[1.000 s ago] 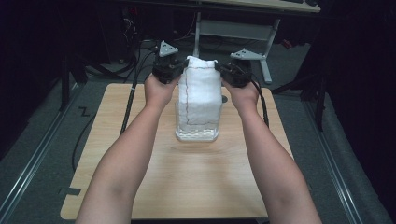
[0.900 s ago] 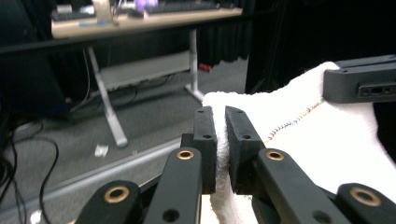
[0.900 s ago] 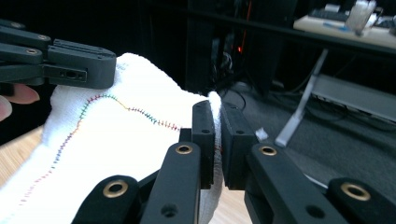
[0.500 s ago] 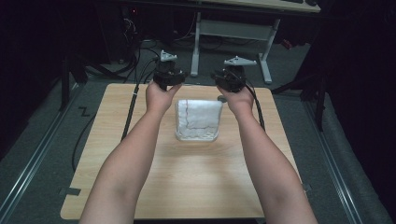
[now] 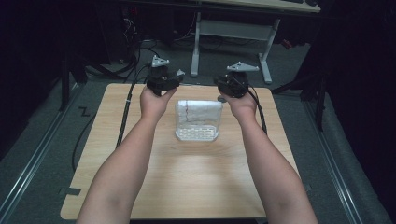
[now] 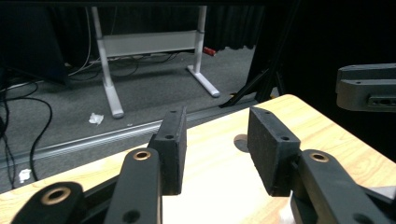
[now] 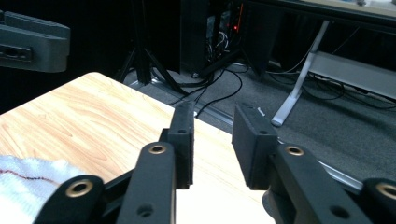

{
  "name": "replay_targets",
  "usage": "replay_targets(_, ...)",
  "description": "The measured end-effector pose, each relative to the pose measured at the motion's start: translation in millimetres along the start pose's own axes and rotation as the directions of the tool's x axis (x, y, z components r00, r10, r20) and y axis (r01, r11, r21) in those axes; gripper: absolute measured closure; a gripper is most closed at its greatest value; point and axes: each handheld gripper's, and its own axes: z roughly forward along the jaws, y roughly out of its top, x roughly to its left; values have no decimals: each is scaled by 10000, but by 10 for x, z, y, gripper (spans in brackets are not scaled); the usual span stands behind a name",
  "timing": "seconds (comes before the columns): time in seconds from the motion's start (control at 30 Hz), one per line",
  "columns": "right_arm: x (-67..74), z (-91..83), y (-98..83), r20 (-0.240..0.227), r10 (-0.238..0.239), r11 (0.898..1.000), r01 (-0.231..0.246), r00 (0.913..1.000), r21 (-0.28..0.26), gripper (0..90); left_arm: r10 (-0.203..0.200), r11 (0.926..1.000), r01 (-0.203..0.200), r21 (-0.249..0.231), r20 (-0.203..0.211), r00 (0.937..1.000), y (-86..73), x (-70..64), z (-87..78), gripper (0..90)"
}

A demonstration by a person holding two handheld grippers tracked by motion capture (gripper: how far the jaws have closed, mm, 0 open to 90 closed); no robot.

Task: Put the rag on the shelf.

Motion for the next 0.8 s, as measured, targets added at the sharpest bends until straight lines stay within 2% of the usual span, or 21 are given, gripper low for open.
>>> replay_targets(0.07, 12, -59, -44, 161, -193, 9998, 194, 9997, -53, 677, -53, 9998, 54, -188, 79, 10000, -54, -15, -54, 575)
replay_targets(0.13, 7, -127, -91, 172, -155, 9999, 156, 9997, -71, 669, -23, 9999, 24, -125, 50, 10000, -103, -15, -96, 575)
replay_targets(0.3, 15, -344, -189, 199, -224, 9995, 228, 9996, -220, 641, -7, 9994, 10, -343, 94, 10000, -209, -9, -282, 572)
replay_targets(0.57, 51, -665, -355, 238, -129, 9985, 142, 9996, -535, 596, 598, 9975, -598, -386, 4, 9982, -372, -52, -653, 539)
replay_targets(0.67, 72, -773, -423, 248, -71, 9974, 88, 9997, -719, 570, 699, 9968, -697, -383, 34, 9975, -456, -55, -795, 522)
replay_targets(0.8, 136, -923, -525, 313, -373, 9972, 393, 9988, -630, 527, 736, 9967, -733, -360, 63, 9973, -663, -91, -1035, 506)
